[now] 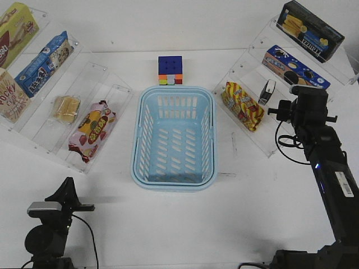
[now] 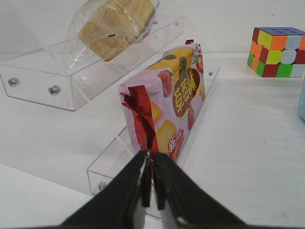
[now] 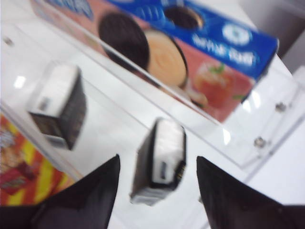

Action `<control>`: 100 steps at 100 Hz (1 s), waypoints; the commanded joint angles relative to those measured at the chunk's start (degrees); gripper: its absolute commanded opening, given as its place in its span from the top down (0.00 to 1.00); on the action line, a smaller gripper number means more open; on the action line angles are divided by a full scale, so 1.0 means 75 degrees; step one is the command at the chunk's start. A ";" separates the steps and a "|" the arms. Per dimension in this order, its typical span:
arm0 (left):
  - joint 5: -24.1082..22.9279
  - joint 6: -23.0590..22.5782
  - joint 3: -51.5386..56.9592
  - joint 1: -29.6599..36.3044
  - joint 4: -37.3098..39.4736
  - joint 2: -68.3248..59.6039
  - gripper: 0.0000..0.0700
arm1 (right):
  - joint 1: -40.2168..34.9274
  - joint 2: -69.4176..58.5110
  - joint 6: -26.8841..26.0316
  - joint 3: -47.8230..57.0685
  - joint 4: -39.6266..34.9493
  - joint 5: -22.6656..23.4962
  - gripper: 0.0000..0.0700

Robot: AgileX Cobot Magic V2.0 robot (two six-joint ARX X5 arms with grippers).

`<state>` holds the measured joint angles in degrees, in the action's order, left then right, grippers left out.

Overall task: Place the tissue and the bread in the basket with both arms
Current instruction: 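Reach the right gripper to the black tissue pack on the shelf and grasp it, then carry the tissue pack over the basket and release it inside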

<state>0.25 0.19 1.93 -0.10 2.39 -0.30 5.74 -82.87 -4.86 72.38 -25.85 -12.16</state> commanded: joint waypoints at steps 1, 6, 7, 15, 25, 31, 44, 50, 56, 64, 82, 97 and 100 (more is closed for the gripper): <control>0.0023 0.0067 -0.0152 0.0015 0.0087 0.0015 1.00 | 0.0044 -0.0233 0.0050 0.0093 0.0076 -0.0009 0.47; 0.0023 0.0067 -0.0152 0.0015 0.0085 0.0015 1.00 | 0.0047 -0.0312 0.0052 0.0093 0.0044 -0.0012 0.47; 0.0023 0.0067 -0.0152 0.0015 0.0085 0.0015 1.00 | 0.0047 -0.0332 0.0052 0.0093 0.0041 -0.0009 0.47; 0.0023 0.0067 -0.0152 0.0015 0.0082 0.0015 1.00 | 0.0047 -0.0481 0.0052 0.0093 0.0041 0.0000 0.47; 0.0023 0.0067 -0.0152 0.0015 0.0085 0.0015 1.00 | 0.0047 -0.0653 0.0050 0.0093 0.0070 0.0017 0.47; 0.0023 0.0067 -0.0152 0.0015 0.0087 0.0015 1.00 | 0.0047 -0.0766 0.0020 0.0093 0.0067 0.0017 0.51; 0.0023 0.0067 -0.0152 0.0015 0.0087 0.0015 1.00 | 0.0047 -0.0938 0.0023 0.0093 0.0064 0.0017 0.88; 0.0023 0.0067 -0.0152 0.0015 0.0085 0.0015 1.00 | 0.0047 -0.0938 0.0055 0.0093 0.0149 0.0009 1.00; 0.0023 0.0067 -0.0152 0.0015 0.0085 0.0015 1.00 | 0.0047 -0.0810 0.0064 0.0093 0.0216 0.0015 1.00; 0.0023 0.0067 -0.0152 0.0015 0.0087 0.0015 1.00 | 0.0035 -0.0425 0.0221 0.0093 0.0239 0.0017 1.00; 0.0023 0.0067 -0.0152 0.0015 0.0085 0.0015 1.00 | -0.0172 0.1078 -0.0029 0.0093 0.0093 0.1148 1.00; 0.0023 0.0067 -0.0152 0.0015 0.0087 0.0015 1.00 | -0.0708 0.1883 -0.0836 0.0093 0.0111 0.3789 1.00; 0.0023 0.0067 -0.0152 0.0015 0.0087 0.0015 1.00 | -0.0924 0.1900 -0.0796 0.0093 0.0160 0.4296 1.00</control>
<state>0.25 0.19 1.93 -0.10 2.39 -0.30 1.30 -67.05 -8.10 72.58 -24.88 10.22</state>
